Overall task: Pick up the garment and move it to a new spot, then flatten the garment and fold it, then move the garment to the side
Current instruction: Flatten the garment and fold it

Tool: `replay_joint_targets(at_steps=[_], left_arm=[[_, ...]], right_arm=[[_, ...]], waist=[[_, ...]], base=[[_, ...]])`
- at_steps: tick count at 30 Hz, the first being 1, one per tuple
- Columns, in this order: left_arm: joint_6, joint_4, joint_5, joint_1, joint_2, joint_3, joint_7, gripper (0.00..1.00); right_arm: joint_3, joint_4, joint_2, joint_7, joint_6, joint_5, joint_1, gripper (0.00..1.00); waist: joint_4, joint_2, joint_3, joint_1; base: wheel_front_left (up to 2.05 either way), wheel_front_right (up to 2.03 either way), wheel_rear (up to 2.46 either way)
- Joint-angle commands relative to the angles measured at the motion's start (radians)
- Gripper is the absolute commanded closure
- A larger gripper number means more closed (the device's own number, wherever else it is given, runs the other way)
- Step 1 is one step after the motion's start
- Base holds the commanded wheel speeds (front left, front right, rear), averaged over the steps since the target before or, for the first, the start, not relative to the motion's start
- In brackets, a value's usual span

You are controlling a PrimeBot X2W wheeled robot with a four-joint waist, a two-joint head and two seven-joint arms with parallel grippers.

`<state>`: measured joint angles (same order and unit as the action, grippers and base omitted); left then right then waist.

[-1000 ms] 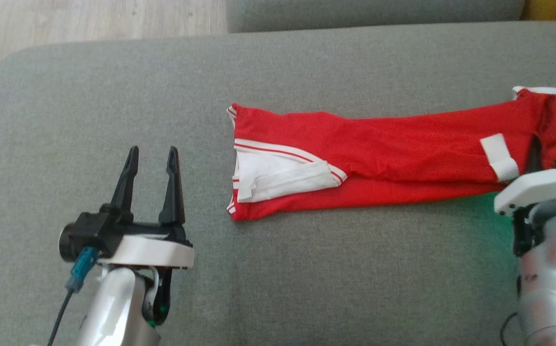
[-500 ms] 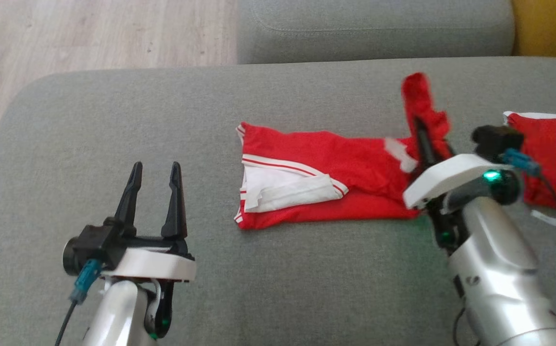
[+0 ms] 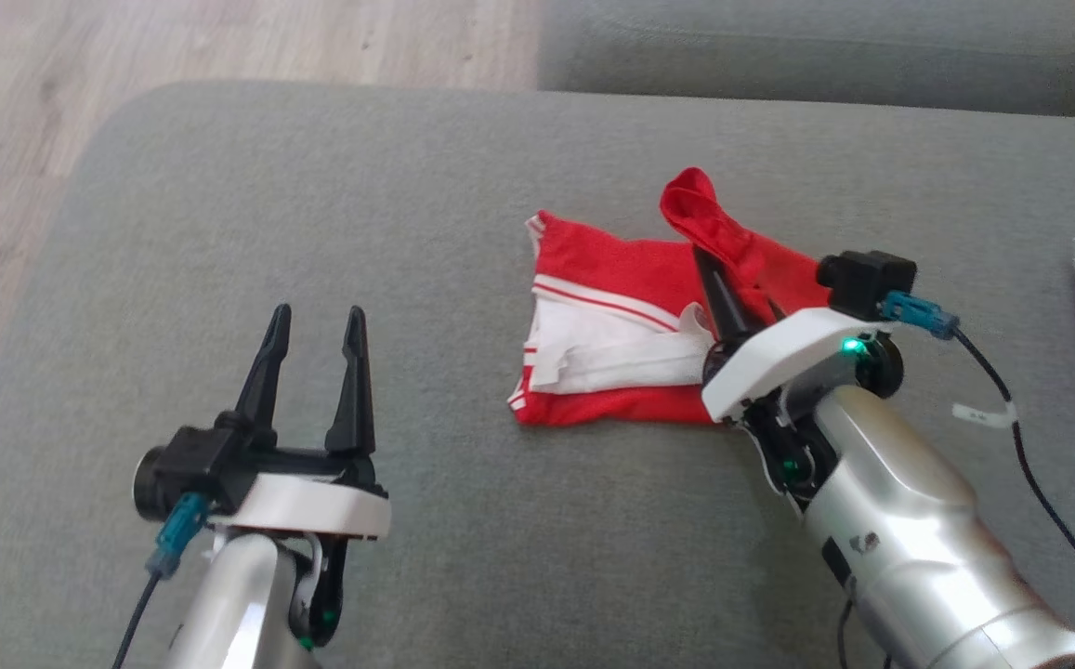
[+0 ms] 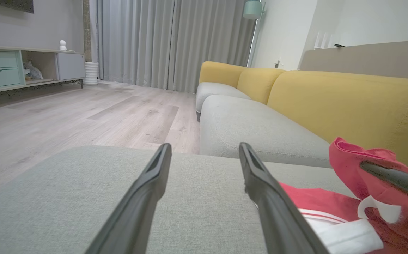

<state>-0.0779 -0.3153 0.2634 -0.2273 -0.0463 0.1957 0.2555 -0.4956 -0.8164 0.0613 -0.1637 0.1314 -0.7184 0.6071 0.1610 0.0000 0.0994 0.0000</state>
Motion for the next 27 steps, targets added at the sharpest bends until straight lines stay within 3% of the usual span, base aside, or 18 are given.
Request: replay_joint_targets(at_steps=[1, 17, 18, 19, 27], left_arm=[[0.008, 0.034, 0.008, -0.053, -0.004, -0.023, 0.006, 0.00], [0.021, 0.034, 0.042, -0.089, -0.004, 0.024, 0.006, 0.00], [0.022, 0.034, 0.043, -0.091, -0.004, 0.026, 0.006, 0.00], [0.022, 0.034, 0.045, -0.092, -0.004, 0.027, 0.006, 0.00], [0.028, 0.021, 0.047, -0.092, -0.004, 0.019, 0.006, 0.00]], right_arm=[[-0.032, 0.015, -0.011, -0.020, -0.001, -0.017, 0.051, 1.00], [-0.284, -0.139, -0.011, -0.078, -0.001, -0.168, 0.139, 1.00], [-0.304, -0.136, -0.011, -0.079, -0.001, -0.173, 0.139, 0.67], [-0.324, -0.127, -0.011, -0.079, -0.001, -0.184, 0.135, 0.00], [-0.504, 0.051, -0.011, -0.063, -0.001, -0.320, 0.119, 0.00]], waist=[[0.023, 0.0000, 0.020, 0.0000], [0.104, 0.0000, 0.071, 0.0000], [0.107, 0.0000, 0.073, 0.0000], [0.108, 0.0000, 0.074, 0.0000], [0.086, 0.0000, 0.067, 0.0000]], base=[[0.00, 0.00, 0.00], [0.00, 0.00, 0.00], [0.00, 0.00, 0.00], [0.00, 0.00, 0.00], [0.00, 0.00, 0.00]])
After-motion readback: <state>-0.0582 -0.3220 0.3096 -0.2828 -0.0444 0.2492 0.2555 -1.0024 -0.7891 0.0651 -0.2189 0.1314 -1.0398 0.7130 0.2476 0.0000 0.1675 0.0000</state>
